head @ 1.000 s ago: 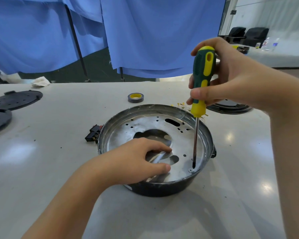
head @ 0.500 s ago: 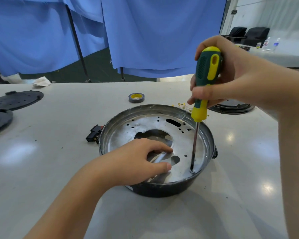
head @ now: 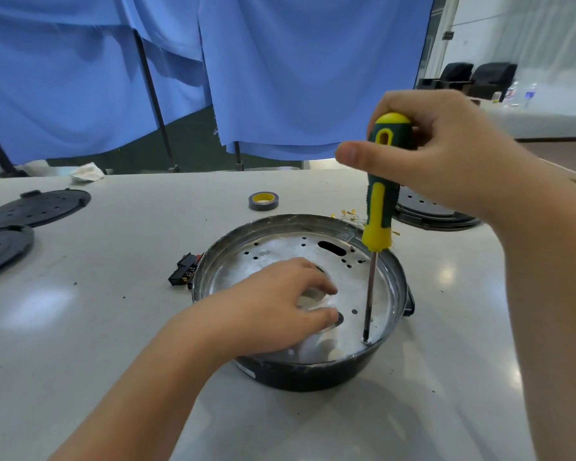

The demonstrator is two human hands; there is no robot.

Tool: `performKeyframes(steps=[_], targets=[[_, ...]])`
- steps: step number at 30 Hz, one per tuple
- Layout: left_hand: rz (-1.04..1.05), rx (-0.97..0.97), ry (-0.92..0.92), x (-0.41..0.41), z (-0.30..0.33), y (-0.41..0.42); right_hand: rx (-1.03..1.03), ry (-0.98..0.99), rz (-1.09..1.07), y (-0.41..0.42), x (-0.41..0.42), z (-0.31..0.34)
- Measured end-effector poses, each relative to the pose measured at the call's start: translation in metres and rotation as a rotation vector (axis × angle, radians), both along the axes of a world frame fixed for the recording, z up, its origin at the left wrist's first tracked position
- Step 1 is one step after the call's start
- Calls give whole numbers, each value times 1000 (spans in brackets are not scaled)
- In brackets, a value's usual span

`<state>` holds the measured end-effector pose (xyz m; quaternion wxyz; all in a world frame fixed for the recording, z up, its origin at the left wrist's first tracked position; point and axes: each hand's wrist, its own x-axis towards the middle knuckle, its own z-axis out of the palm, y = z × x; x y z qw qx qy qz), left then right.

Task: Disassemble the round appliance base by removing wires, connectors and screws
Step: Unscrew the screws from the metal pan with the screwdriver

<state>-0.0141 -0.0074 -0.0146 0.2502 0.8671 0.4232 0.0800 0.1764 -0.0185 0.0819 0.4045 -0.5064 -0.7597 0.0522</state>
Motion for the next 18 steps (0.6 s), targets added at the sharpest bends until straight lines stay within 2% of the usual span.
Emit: performKeyframes(steps=[2, 6, 8, 12, 18], targets=[[15, -17, -111, 8, 4, -1, -6, -22, -38, -1, 2, 1], [-34, -269, -410, 26, 13, -2, 18, -87, -151, -5, 5, 1], [-61, -345, -504, 33, 17, 1, 56, -153, -221, -8, 4, 0], [-96, -497, -632, 36, 19, 5, 100, -218, -261, -11, -2, 2], [-126, -595, -713, 31, 12, 10, -9, -142, -125, -9, 4, 2]])
